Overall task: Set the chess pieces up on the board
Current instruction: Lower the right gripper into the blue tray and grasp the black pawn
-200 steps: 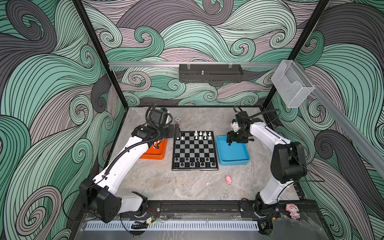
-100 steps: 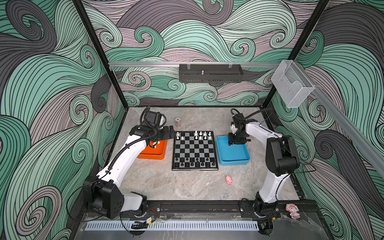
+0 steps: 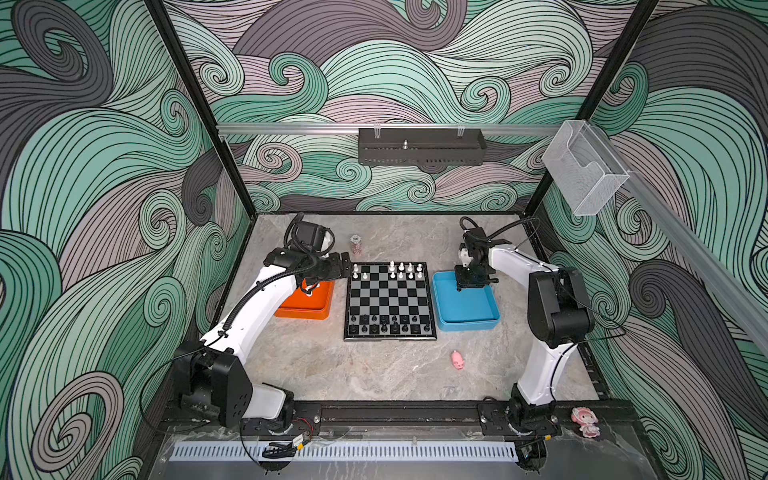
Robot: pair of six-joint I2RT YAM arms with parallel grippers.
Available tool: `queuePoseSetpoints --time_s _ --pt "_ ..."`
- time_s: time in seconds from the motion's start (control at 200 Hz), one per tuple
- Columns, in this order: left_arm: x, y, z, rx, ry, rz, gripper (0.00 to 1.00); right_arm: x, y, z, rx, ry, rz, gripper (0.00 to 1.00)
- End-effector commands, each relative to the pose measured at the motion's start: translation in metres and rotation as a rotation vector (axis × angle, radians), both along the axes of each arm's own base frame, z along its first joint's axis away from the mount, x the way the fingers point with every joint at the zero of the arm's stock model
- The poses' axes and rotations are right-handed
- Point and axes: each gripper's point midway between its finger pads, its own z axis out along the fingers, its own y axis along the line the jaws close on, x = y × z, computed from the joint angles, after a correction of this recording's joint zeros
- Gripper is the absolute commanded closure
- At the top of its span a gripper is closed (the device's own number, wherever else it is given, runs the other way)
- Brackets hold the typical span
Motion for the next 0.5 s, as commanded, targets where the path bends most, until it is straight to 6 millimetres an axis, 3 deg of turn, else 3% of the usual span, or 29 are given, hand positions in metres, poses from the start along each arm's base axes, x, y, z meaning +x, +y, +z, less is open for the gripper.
queuePoseSetpoints --time_s 0.0,0.495 --pt "0.0081 -0.0033 0.0117 -0.029 -0.022 -0.001 0.06 0.0024 0.0036 -0.004 0.008 -0.006 0.015 0.69" --pt "0.009 -0.0056 0.0115 -0.036 -0.017 -0.008 0.06 0.0009 0.0064 -0.0127 0.021 0.014 0.022 0.76"
